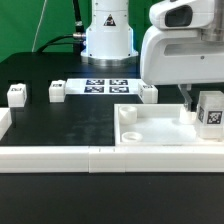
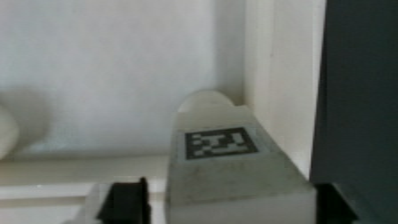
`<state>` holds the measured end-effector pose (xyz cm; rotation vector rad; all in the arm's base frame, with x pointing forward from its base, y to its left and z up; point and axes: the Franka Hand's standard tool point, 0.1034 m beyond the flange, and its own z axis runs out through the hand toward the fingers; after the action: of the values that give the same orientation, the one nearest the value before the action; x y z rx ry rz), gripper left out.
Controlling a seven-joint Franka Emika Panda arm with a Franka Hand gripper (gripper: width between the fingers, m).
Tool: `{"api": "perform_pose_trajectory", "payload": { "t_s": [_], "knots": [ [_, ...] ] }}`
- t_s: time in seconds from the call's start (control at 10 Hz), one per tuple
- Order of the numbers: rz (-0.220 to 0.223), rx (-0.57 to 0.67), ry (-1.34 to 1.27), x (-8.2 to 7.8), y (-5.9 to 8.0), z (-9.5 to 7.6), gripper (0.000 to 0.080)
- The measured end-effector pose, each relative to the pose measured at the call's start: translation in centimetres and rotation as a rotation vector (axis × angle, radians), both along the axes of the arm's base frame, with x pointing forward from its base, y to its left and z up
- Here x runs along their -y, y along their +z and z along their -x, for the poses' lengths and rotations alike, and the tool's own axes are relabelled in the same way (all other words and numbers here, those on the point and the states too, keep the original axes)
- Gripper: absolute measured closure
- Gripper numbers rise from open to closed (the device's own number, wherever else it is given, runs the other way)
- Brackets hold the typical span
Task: Assemble one leg
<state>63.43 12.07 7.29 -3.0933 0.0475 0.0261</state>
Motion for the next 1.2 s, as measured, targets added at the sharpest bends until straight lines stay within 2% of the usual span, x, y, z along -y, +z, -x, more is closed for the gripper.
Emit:
{"api": "perform_pose_trajectory", "payload": {
  "t_s": [0.1,0.4,0.6,1.2],
  "knots": [
    [0.0,0.0,0.0,0.0,0.0,0.0,0.0509],
    [-0.003,-0.002,-0.041,0.01,-0.02,0.0,0.0509],
    [-0.018,-0.009,-0.256,0.08,-0.07,0.0,0.0509],
    [-0.018,-0.049,-1.05,0.01,-0.16,0.0,0.0508]
  ]
}}
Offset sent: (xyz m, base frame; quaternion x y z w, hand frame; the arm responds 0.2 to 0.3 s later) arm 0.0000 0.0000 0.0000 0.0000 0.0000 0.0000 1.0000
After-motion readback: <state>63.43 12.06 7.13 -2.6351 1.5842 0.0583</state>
